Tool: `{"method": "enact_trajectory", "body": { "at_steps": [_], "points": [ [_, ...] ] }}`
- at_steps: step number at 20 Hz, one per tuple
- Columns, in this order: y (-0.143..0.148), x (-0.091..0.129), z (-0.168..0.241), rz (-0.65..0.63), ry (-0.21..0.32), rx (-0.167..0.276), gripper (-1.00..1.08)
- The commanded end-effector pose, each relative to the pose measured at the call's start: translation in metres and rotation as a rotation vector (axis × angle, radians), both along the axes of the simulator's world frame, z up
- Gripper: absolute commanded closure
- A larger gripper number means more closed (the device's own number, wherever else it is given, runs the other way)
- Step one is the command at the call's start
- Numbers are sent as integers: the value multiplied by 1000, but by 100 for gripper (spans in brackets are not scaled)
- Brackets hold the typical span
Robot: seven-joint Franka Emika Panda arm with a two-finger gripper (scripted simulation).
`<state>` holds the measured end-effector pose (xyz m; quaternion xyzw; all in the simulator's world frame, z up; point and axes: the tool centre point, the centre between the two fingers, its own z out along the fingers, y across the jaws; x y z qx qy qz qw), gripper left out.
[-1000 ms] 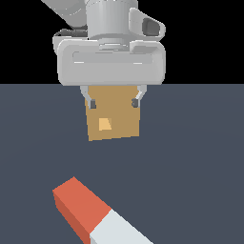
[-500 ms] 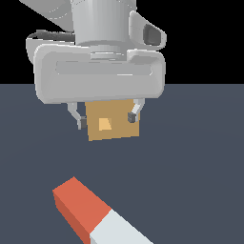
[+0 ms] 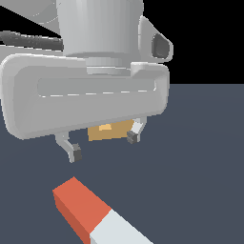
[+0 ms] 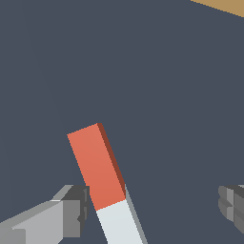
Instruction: Insert the peg into the horizontal hole in a box.
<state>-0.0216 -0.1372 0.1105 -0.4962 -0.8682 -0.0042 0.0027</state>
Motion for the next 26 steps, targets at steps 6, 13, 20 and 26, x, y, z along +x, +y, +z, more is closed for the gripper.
{"method": "enact_trajectory", "body": {
  "at_steps": [6, 13, 20, 26],
  "points": [
    [-39, 9, -18, 151, -1, -4, -92],
    [-69, 22, -32, 273, -2, -7, -92],
    [-86, 32, -40, 347, -2, -9, -92],
    [-90, 36, -42, 367, -2, -10, -92]
  ]
}}
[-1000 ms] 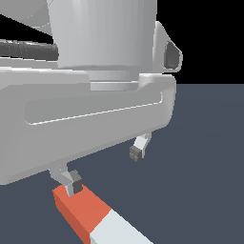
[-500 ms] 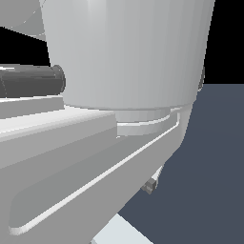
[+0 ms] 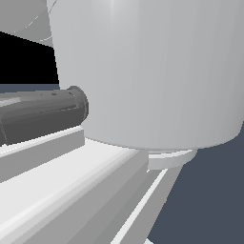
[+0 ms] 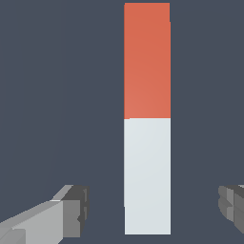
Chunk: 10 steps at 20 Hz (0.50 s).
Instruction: Insert the peg into the horizontal hole in a box.
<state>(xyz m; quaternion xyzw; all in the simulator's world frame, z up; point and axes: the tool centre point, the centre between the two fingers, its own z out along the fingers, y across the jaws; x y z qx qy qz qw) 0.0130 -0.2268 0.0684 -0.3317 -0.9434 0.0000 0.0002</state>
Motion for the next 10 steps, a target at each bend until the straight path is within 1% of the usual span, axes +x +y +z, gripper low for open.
{"method": "enact_trajectory", "body": {
  "at_steps": [1, 6, 10],
  "points": [
    [0, 1, 0, 4, 0, 0, -92],
    [0, 1, -3, 2, 0, 0, -92],
    [0, 0, -18, 3, 0, 0, -92]
  ]
}}
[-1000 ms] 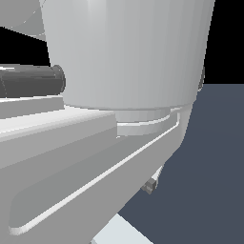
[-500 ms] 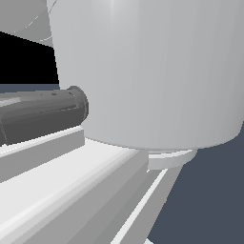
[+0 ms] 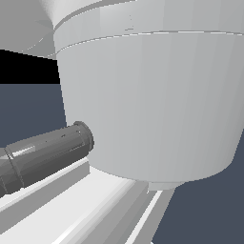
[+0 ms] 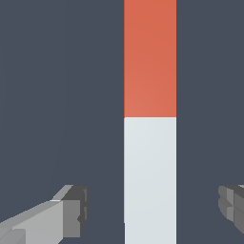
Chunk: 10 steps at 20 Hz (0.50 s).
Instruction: Insert the peg into the horizontal hole in a box.
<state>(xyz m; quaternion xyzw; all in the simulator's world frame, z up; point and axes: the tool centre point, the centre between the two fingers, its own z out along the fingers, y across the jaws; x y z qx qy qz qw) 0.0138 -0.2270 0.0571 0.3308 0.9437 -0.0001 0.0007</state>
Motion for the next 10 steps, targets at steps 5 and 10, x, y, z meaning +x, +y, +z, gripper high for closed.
{"method": "enact_trajectory", "body": {
  "at_steps": [5, 10],
  "points": [
    [1, -1, -32, 1, 1, 1, -92],
    [1, 0, -39, 1, 1, 1, -92]
  ]
}}
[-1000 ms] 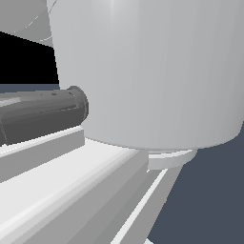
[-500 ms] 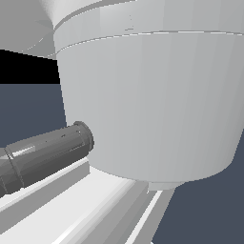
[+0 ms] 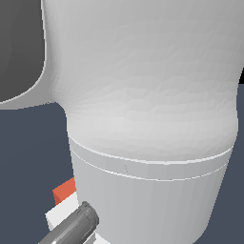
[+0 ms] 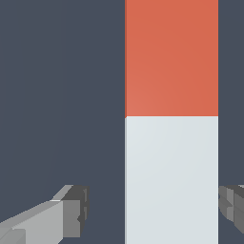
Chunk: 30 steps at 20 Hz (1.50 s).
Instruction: Insert the peg into the horizontal hole in a box.
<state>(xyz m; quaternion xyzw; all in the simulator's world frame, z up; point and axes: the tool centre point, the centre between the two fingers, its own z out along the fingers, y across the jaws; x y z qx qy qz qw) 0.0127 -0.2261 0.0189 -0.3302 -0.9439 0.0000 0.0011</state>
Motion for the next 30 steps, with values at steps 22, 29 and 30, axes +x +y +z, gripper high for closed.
{"method": "enact_trajectory", "body": {
  "at_steps": [22, 29, 30],
  "points": [
    [13, -8, 3, -57, -1, 0, 108],
    [39, -21, 9, -163, -1, 0, 108],
    [44, -23, 10, -182, -1, 0, 108]
  ]
}}
